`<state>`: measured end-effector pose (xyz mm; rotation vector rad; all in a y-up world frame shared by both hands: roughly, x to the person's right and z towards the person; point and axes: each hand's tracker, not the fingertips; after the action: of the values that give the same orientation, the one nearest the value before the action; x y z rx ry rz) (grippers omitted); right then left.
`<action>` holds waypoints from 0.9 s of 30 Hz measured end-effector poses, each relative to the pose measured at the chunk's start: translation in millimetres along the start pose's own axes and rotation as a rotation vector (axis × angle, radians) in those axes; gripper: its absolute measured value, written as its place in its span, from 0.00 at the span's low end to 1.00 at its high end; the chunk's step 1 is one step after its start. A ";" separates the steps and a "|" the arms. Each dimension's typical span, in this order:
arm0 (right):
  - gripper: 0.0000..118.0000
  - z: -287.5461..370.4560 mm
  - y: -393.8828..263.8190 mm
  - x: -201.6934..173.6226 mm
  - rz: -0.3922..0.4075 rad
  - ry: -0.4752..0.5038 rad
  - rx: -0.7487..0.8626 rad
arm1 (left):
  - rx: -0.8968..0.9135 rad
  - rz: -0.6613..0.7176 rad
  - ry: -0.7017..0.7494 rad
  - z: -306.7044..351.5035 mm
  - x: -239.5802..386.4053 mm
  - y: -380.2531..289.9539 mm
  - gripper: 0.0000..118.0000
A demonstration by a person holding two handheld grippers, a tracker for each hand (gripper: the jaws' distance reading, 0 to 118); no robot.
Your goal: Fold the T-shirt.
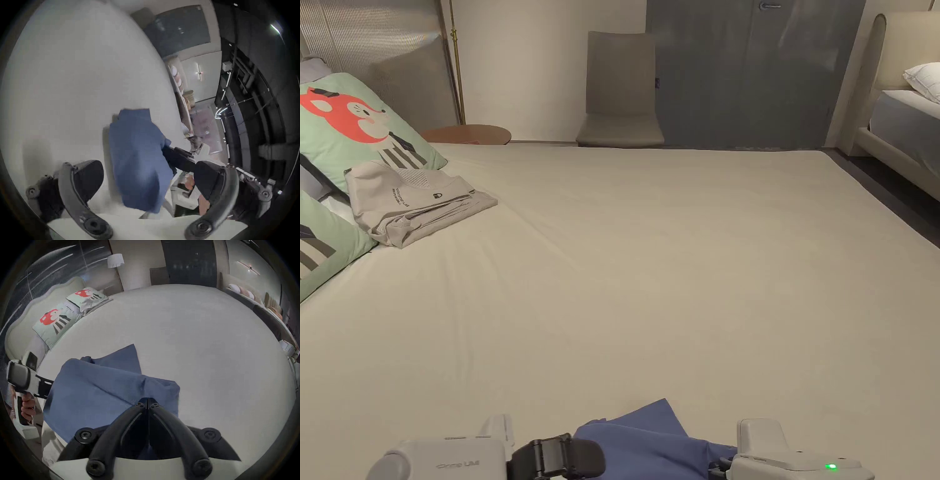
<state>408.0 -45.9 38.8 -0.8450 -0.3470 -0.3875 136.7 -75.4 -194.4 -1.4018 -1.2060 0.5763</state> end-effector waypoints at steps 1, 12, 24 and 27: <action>0.00 0.0 -0.1 1.3 -0.015 0.004 0.000 | -0.022 0.025 -0.013 -8.2 -2.1 0.5 0.93; 0.00 29.8 11.7 1.0 -0.060 0.061 0.080 | -0.016 0.135 0.008 -11.8 -18.7 1.2 0.23; 0.00 45.3 61.6 -46.1 -0.016 0.072 0.201 | 0.216 0.125 0.176 190.6 -65.0 39.3 0.21; 0.00 37.5 64.5 -57.1 -0.026 0.083 0.193 | 0.286 0.169 0.220 246.0 -87.5 45.8 0.21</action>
<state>382.5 33.0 -5.5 -0.6344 -0.3131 -0.4047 -93.8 -41.2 -320.6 -1.2911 -0.8006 0.6646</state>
